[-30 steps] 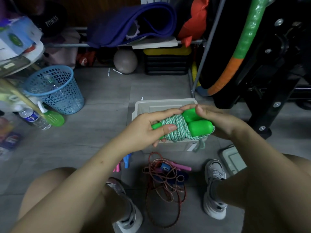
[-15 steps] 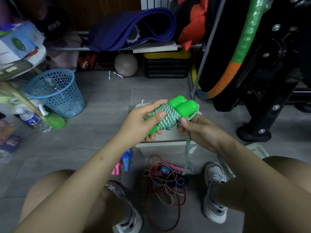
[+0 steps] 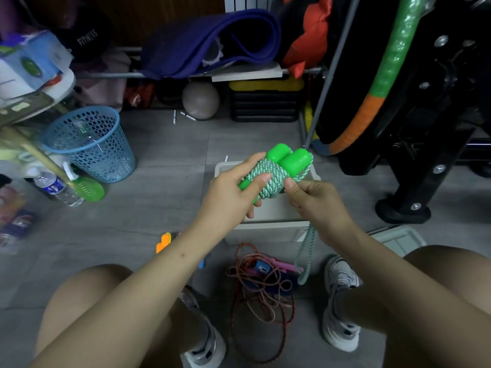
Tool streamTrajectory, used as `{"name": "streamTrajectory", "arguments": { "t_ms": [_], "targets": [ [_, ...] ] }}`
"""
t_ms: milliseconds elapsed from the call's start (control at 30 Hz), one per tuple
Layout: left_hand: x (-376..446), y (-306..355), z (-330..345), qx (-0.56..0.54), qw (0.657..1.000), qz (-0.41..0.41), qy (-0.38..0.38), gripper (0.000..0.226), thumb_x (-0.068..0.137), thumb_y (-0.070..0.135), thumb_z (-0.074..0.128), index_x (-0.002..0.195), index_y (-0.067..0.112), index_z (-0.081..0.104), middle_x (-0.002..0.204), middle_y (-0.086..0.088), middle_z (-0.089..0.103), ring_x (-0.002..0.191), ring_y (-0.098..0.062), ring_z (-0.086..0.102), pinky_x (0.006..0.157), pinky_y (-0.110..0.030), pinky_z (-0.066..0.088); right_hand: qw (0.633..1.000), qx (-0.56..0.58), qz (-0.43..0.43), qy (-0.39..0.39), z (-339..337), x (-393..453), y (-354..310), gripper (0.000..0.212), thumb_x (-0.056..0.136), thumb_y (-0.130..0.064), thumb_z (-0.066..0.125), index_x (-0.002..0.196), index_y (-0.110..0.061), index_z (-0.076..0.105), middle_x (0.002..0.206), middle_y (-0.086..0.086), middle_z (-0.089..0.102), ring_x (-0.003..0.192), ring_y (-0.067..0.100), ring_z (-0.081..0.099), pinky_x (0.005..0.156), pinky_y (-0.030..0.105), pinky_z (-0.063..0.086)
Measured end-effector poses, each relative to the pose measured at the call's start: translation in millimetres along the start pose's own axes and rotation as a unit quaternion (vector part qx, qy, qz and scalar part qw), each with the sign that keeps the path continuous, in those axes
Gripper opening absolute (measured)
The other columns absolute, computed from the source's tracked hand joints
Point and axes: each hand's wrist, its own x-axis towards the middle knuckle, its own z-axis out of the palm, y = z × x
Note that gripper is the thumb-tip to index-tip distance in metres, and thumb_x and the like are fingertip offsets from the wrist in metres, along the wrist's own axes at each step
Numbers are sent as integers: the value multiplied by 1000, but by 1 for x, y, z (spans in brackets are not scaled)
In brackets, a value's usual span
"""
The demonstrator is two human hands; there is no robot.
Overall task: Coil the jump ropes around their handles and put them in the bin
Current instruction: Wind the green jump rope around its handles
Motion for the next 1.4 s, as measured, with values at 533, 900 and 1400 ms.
{"name": "streamTrajectory", "arguments": {
  "t_ms": [533,900,1400],
  "targets": [
    [2,1,-14,360,922,103,-98,63,83,59,55,137,61,22,46,0,34,43,-11,34,61,-31,44,994,80,54,-56,-31,-9,-42,27,94,-22,54,78,-3,64,54,3,42,34,6,26,35,15,19],
    [-3,7,-6,368,904,120,-181,56,83,54,60,123,38,24,66,-5,55,67,-27,58,67,-41,49,978,-188,-88,-17,-41,-2,-41,34,84,-30,68,72,2,66,61,19,57,55,13,48,53,32,38],
    [-8,-9,-6,367,876,243,-198,53,86,63,30,135,64,9,77,-5,69,53,-13,42,63,-31,48,961,-212,-126,-121,-51,26,-37,39,56,-42,77,89,-27,59,88,-5,58,83,6,56,78,19,42]
  ]
}}
